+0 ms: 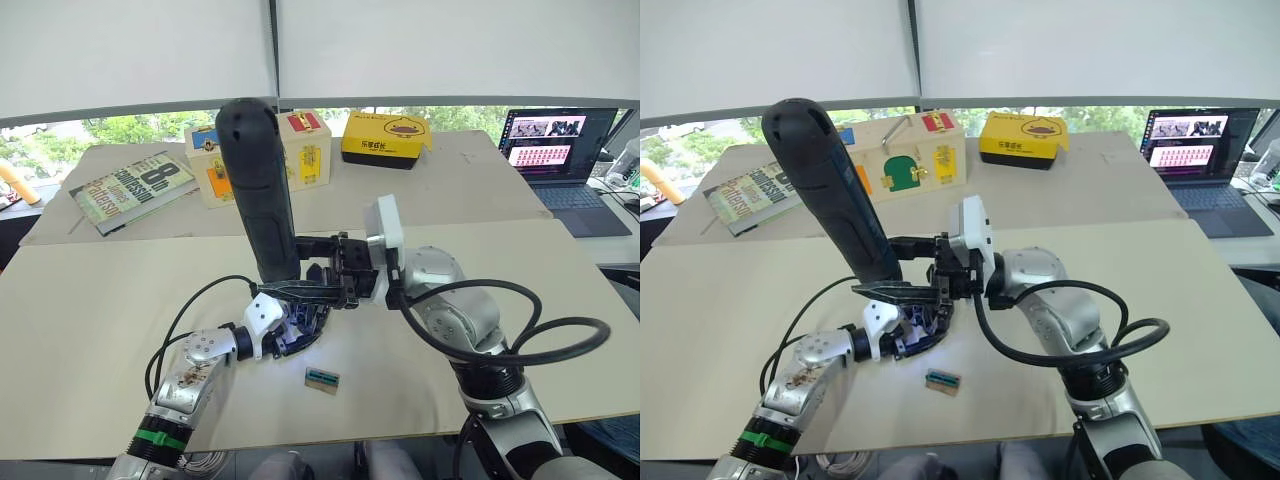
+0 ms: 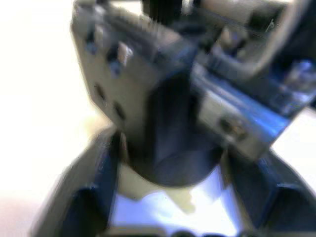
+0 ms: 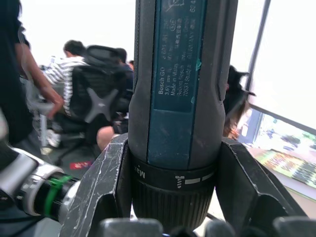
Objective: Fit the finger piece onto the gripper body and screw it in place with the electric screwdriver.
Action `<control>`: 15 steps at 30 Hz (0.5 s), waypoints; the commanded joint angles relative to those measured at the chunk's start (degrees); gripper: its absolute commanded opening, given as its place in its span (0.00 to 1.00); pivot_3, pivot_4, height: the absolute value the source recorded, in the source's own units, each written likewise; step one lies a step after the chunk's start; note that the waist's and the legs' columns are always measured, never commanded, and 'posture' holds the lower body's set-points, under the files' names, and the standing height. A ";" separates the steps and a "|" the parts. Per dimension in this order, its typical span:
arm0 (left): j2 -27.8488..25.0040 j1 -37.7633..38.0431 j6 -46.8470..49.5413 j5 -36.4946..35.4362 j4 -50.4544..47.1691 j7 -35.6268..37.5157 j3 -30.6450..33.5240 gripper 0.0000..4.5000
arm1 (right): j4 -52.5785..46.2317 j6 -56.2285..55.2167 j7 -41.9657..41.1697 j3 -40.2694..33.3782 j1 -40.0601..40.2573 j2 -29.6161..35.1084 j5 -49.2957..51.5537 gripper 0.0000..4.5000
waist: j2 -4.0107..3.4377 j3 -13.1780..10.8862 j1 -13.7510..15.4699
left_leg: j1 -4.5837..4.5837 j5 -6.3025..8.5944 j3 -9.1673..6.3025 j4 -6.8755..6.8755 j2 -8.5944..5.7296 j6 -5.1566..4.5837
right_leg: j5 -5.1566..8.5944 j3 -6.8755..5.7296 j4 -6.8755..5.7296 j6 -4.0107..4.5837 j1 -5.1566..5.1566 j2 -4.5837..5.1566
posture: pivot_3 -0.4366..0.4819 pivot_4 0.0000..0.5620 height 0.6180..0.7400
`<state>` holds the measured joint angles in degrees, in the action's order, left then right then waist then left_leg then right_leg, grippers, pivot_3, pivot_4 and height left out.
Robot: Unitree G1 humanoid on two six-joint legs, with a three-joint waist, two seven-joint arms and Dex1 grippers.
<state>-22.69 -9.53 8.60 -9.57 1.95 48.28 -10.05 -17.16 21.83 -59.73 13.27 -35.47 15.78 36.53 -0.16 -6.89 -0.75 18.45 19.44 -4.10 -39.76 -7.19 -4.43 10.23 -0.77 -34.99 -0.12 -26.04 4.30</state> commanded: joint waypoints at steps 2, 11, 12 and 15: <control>-1.01 2.83 2.50 0.32 2.09 -0.37 -0.17 0.99 | -5.42 0.84 -3.10 -2.30 -2.08 2.01 4.40 0.43 | 0.00 0.00 -0.04 | 0.00 0.00 0.00 -0.01 0.00 0.00 | 0.00 0.00 0.00 0.00 0.01 0.00 | 0.48 0.27 1.00; -7.05 7.70 -1.69 -9.00 -2.77 5.61 10.52 0.99 | -10.74 19.10 4.00 -14.75 -5.39 15.21 23.31 0.43 | 0.00 -0.23 -0.20 | 0.00 0.03 -0.02 0.09 0.02 0.03 | 0.08 0.01 -0.01 0.14 -0.14 -0.02 | 0.48 0.27 1.00; -8.00 8.16 -2.83 -10.74 -3.33 7.52 11.97 0.99 | -10.11 21.56 5.23 -15.95 -5.88 18.19 23.57 0.43 | 0.01 -0.39 -0.13 | 0.02 0.03 -0.01 0.06 0.02 0.02 | 0.09 0.02 -0.02 0.15 -0.13 -0.01 | 0.48 0.27 1.00; -13.53 10.03 1.19 -19.42 -7.98 16.29 16.23 0.99 | -5.81 33.04 6.36 -16.81 -6.36 34.07 19.68 0.43 | 0.10 -0.82 0.57 | 0.22 0.05 -0.02 0.03 0.01 0.00 | 0.08 -0.05 0.05 0.15 -0.21 0.05 | 0.48 0.27 1.00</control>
<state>-34.84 0.64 8.80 -24.42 -2.02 60.58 3.66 -24.26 49.71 -54.32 -1.42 -40.82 46.44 57.16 -0.06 -7.72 -0.18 18.78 19.50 -4.11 -39.79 -7.19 -4.46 10.31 -0.84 -34.95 0.03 -26.30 4.39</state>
